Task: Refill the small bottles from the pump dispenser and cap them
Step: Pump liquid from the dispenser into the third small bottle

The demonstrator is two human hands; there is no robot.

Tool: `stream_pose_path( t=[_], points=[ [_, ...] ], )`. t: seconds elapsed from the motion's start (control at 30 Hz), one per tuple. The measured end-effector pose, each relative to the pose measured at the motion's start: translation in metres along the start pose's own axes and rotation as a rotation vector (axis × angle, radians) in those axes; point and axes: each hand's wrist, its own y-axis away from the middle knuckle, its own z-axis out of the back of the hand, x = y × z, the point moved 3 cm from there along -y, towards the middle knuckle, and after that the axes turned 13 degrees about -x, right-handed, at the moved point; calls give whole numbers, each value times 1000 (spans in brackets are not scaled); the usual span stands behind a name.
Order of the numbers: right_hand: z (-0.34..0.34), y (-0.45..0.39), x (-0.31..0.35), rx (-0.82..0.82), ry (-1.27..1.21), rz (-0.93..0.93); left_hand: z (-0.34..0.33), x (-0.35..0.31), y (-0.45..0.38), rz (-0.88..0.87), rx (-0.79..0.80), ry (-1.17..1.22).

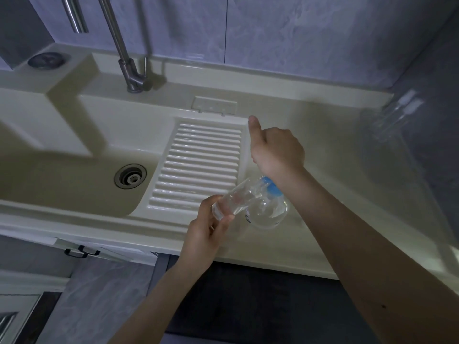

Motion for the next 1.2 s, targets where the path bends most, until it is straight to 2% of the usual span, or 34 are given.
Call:
stream_pose_path(
  t=[0.37,0.8,1.2],
  points=[
    [-8,2,-6,70,-21,-73,0,5,1,43,10,-34],
    [4,1,2,70,-86,-16,-4,-10,4,19,-24,19],
    [0,8,2,103,16,-28,-6,3,6,25,-11,-32]
  ],
)
